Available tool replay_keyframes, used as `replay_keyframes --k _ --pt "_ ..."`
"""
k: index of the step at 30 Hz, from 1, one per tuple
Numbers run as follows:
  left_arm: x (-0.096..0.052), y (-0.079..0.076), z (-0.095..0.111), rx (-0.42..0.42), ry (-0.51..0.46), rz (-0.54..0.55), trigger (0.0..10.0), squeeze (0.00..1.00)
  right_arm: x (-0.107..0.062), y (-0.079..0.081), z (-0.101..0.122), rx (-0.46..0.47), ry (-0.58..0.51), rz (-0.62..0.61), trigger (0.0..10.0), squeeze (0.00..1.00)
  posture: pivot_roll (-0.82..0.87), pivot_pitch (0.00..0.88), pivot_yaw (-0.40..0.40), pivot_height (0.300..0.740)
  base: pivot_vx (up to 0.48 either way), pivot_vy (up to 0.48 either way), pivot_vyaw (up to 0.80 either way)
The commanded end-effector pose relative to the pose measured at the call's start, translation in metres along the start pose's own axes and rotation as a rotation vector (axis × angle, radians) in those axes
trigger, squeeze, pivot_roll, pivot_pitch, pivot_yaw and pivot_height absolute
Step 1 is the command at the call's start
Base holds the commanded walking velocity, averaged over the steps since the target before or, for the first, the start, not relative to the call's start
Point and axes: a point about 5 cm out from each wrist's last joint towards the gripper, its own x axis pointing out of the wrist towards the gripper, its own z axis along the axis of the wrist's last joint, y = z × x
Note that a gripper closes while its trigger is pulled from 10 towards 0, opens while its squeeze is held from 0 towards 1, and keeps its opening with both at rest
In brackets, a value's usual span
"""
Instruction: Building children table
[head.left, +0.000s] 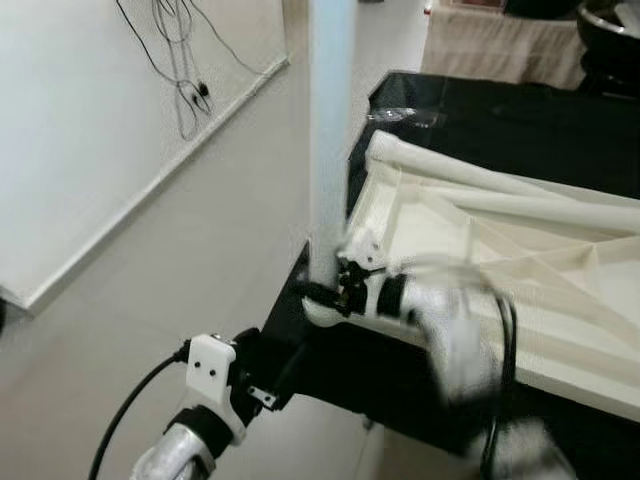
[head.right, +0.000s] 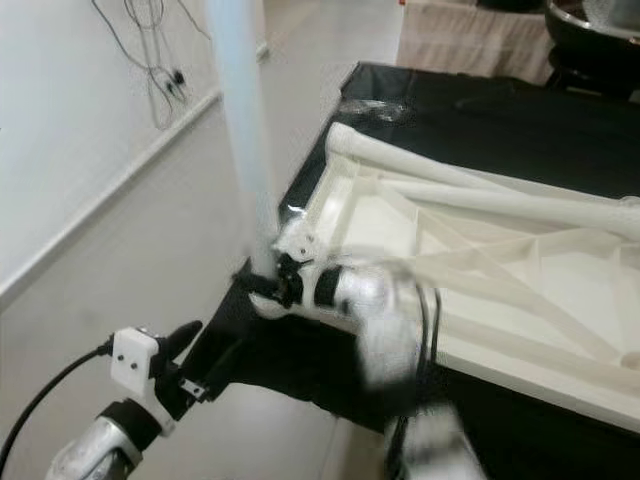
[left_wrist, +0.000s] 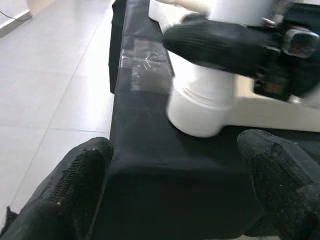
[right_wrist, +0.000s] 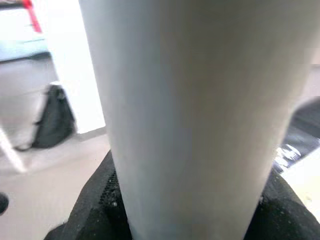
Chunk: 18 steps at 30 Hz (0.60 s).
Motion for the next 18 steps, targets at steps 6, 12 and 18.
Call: replay_keyframes --k 6,12,18 --pt "0.000 0.003 -0.002 0.007 0.016 -0.016 10.0 0.00 0.000 -0.017 -0.023 -0.026 0.138 -0.093 0.0 0.00 0.05 0.208 0.007 0.740 0.000 0.000 0.00" --pt "0.003 0.004 -0.004 0.008 0.009 0.004 10.0 0.00 0.012 -0.013 -0.007 -0.029 0.126 -0.083 10.0 0.00 0.05 0.176 0.003 0.740 0.000 0.000 0.00" --pt "0.004 0.003 -0.005 0.009 0.009 0.002 10.0 0.00 0.024 -0.008 0.020 0.004 -0.016 0.185 10.0 1.00 0.05 0.157 0.002 0.740 0.000 0.000 0.00"
